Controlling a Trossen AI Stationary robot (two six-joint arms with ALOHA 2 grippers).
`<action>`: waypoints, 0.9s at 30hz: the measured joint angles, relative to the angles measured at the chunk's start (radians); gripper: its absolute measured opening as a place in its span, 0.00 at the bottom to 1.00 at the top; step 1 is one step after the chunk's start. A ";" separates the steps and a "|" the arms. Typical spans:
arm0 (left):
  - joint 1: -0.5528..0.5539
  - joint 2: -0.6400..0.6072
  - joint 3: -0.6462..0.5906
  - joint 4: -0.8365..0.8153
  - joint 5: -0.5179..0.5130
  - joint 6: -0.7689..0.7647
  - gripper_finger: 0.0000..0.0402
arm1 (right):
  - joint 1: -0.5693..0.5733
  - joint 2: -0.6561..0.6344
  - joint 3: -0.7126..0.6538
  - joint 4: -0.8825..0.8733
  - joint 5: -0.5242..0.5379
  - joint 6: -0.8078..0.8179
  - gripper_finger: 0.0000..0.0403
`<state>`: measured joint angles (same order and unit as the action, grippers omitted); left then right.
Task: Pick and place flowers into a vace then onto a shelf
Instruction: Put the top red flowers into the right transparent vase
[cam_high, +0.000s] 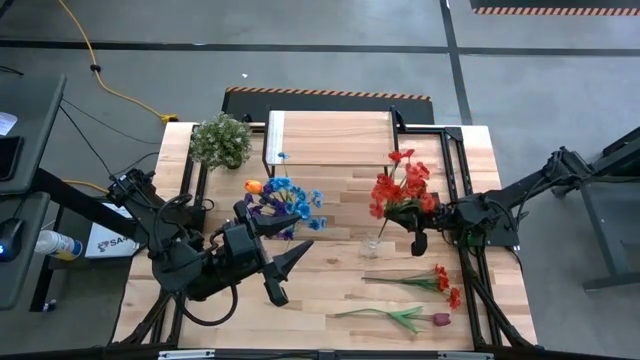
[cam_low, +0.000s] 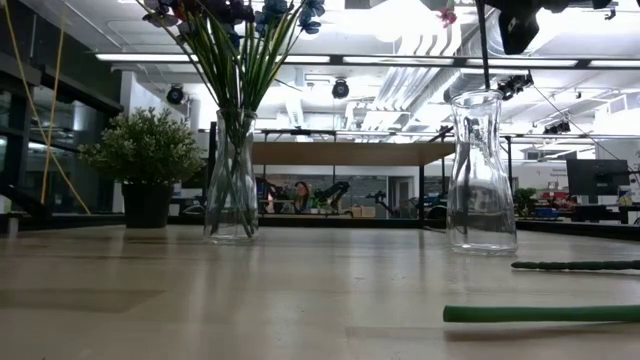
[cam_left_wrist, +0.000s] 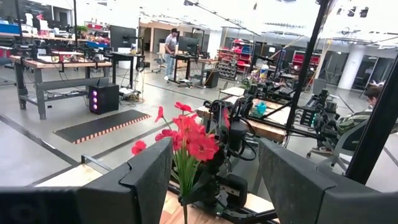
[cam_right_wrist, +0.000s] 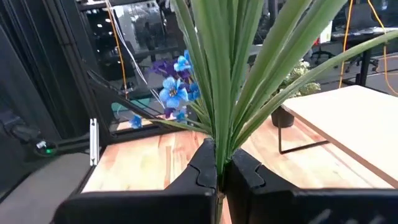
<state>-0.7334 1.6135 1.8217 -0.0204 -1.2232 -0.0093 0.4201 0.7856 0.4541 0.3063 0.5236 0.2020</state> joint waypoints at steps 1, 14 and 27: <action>0.000 0.000 0.000 0.000 0.000 0.000 0.67 | 0.006 0.000 0.000 -0.009 0.011 0.000 0.00; 0.000 0.000 0.000 0.000 0.000 0.000 0.67 | 0.039 0.003 0.000 -0.057 0.077 -0.019 0.00; 0.000 0.000 0.000 0.000 0.000 0.000 0.67 | 0.039 0.127 0.000 0.015 0.117 -0.023 0.03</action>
<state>-0.7334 1.6135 1.8217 -0.0208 -1.2236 -0.0093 0.4591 0.9130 0.4545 0.3218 0.6405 0.1792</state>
